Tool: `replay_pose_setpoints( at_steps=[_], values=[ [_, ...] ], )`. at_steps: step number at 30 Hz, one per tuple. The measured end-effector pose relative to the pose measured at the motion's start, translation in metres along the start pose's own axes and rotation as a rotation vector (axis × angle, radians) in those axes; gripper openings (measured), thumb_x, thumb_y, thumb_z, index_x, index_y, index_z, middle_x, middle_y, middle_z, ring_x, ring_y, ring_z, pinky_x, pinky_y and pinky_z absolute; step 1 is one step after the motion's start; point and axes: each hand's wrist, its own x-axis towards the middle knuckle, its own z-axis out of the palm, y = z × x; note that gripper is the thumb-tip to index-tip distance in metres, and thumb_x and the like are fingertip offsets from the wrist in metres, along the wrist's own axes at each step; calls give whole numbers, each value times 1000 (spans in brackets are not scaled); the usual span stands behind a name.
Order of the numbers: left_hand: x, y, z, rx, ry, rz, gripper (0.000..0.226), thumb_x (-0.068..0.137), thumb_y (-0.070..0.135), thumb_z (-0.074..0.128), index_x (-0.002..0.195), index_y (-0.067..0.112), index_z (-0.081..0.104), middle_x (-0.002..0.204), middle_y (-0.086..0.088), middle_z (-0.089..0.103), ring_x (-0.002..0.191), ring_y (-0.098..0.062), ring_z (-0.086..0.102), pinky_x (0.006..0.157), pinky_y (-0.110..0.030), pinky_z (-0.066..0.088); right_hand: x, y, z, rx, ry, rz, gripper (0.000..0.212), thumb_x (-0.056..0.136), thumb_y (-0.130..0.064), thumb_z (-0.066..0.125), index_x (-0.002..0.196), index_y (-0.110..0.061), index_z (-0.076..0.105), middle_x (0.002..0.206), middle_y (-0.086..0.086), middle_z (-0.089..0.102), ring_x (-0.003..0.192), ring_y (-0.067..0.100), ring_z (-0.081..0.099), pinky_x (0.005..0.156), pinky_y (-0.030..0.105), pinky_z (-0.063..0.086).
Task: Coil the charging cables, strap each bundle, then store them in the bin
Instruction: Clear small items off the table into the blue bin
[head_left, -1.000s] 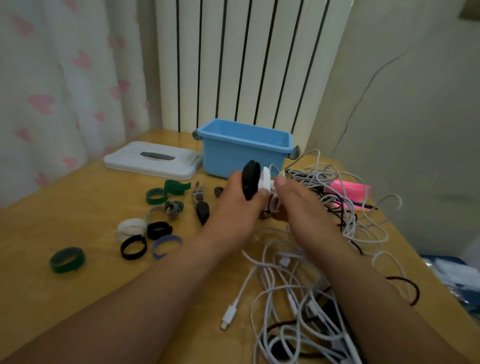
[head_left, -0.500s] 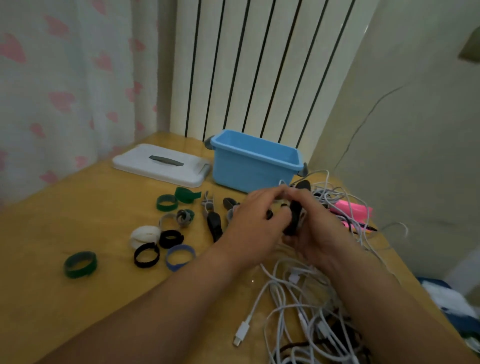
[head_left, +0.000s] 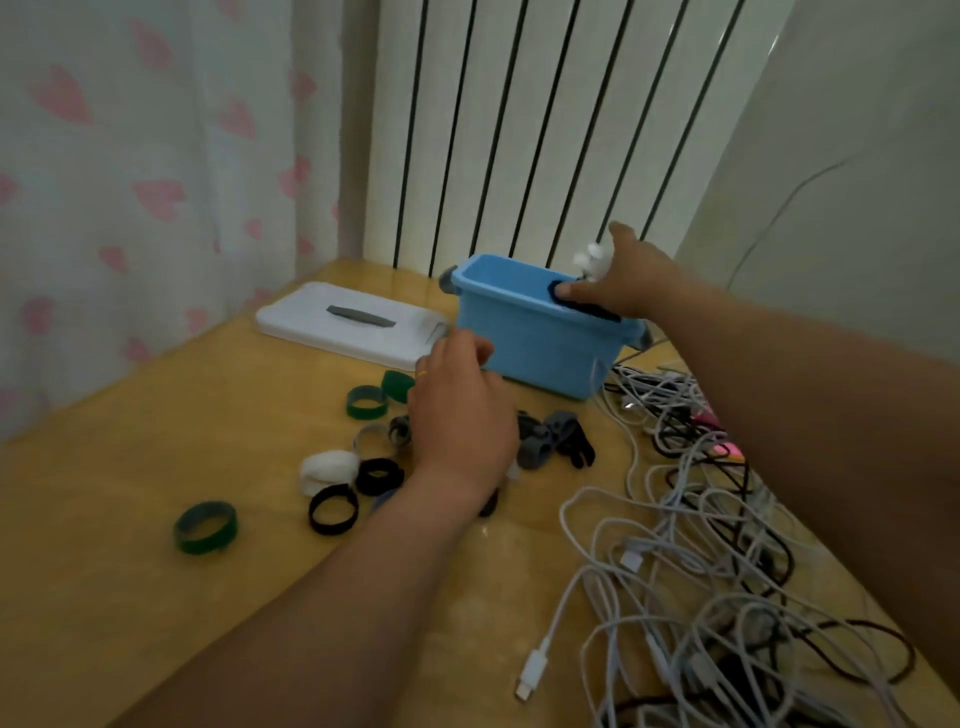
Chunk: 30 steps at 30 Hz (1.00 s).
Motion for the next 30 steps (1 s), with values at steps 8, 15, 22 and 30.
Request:
replay_pose_setpoints(
  at_steps=[8, 15, 22, 30],
  values=[
    [1, 3, -7, -3, -110, -71, 12, 107, 15, 52, 113, 24, 59, 113, 4, 66, 103, -17, 63, 84, -35, 55, -106, -6, 36, 284, 205, -103, 40, 100, -50, 61, 128, -22, 63, 109, 1, 69, 100, 21, 69, 74, 31, 47],
    [-8, 1, -3, 722, -430, 92, 33, 96, 54, 61, 111, 25, 63, 115, -4, 68, 113, -31, 59, 97, -46, 44, -165, 17, 98, 223, -145, -79, 56, 93, -67, 62, 137, -31, 62, 136, 4, 67, 122, 25, 63, 102, 41, 52],
    [-8, 4, 1, 746, -428, 122, 30, 96, 54, 62, 115, 30, 64, 113, 1, 70, 107, -27, 61, 92, -46, 35, -177, 31, 91, 415, -156, -109, 34, 84, -49, 80, 100, -22, 66, 94, -3, 68, 88, 17, 64, 73, 29, 48],
    [-5, 10, -3, 12, -213, -172, 18, 106, 29, 61, 122, 23, 54, 104, 2, 67, 90, -13, 66, 63, -28, 47, -164, 40, 99, 273, -71, -100, 27, 92, -47, 73, 90, -23, 60, 89, -1, 64, 85, 21, 62, 64, 33, 40]
  ],
)
